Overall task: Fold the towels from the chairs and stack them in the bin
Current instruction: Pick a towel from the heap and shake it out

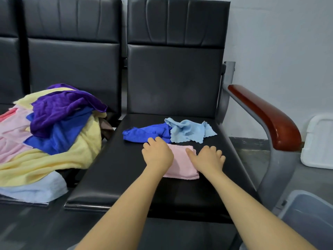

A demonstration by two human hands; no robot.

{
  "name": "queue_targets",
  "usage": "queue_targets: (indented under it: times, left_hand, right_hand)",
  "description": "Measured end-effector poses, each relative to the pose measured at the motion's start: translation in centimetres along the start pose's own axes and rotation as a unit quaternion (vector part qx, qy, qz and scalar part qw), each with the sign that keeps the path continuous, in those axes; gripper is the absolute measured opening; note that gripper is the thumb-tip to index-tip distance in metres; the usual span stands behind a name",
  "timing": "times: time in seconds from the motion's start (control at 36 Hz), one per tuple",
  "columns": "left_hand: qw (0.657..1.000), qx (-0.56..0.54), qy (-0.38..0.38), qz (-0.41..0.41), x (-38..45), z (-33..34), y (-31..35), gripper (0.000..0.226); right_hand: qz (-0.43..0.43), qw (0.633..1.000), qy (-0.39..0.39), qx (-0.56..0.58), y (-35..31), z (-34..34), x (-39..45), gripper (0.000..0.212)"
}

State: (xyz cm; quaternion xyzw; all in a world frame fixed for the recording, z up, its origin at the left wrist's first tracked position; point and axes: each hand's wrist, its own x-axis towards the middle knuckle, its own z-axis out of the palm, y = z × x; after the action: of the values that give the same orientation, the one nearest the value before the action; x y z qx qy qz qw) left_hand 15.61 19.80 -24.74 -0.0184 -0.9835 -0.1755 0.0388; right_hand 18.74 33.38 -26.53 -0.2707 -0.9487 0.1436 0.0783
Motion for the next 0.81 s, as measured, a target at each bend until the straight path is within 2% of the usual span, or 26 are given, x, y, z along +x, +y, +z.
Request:
queue_targets:
  times: [0.11,0.19,0.28,0.39,0.44,0.5,0.58,0.81]
  left_hand:
    - [0.998,0.040,-0.030,-0.028,0.3,1.1,-1.0,0.042]
    - [0.997,0.058,-0.039,-0.029,0.3,1.8,-1.5,0.044]
    - [0.998,0.048,-0.040,-0.025,0.3,2.0,-1.7,0.036]
    - [0.999,-0.005,-0.032,-0.001,0.3,1.5,-1.7,0.030]
    - [0.999,-0.031,-0.028,0.008,0.1,1.1,-1.5,0.035]
    - [0.999,-0.028,-0.009,0.019,-0.1,0.7,-1.3,0.038]
    - [0.999,-0.011,0.027,0.033,-0.5,-0.2,-0.9,0.038]
    - [0.992,-0.032,0.085,0.086,-1.0,-2.9,0.2,0.035]
  right_hand:
    - [0.007,0.997,-0.007,-0.083,-0.6,0.5,-0.1,0.079]
    - [-0.005,0.995,-0.026,-0.092,-1.4,1.0,-0.1,0.072]
    - [-0.023,0.996,-0.056,-0.065,-2.2,1.1,-0.1,0.058]
    - [-0.063,0.996,-0.044,-0.035,-2.5,0.5,-0.2,0.043]
    - [-0.068,0.996,-0.043,0.026,-2.4,0.1,-0.4,0.037]
    - [-0.058,0.988,-0.049,0.135,-2.6,-0.4,-0.7,0.032]
    - [-0.061,0.977,-0.016,0.202,-3.0,-1.6,-1.2,0.029]
    - [-0.092,0.976,0.117,0.159,-3.2,-6.2,-3.0,0.032]
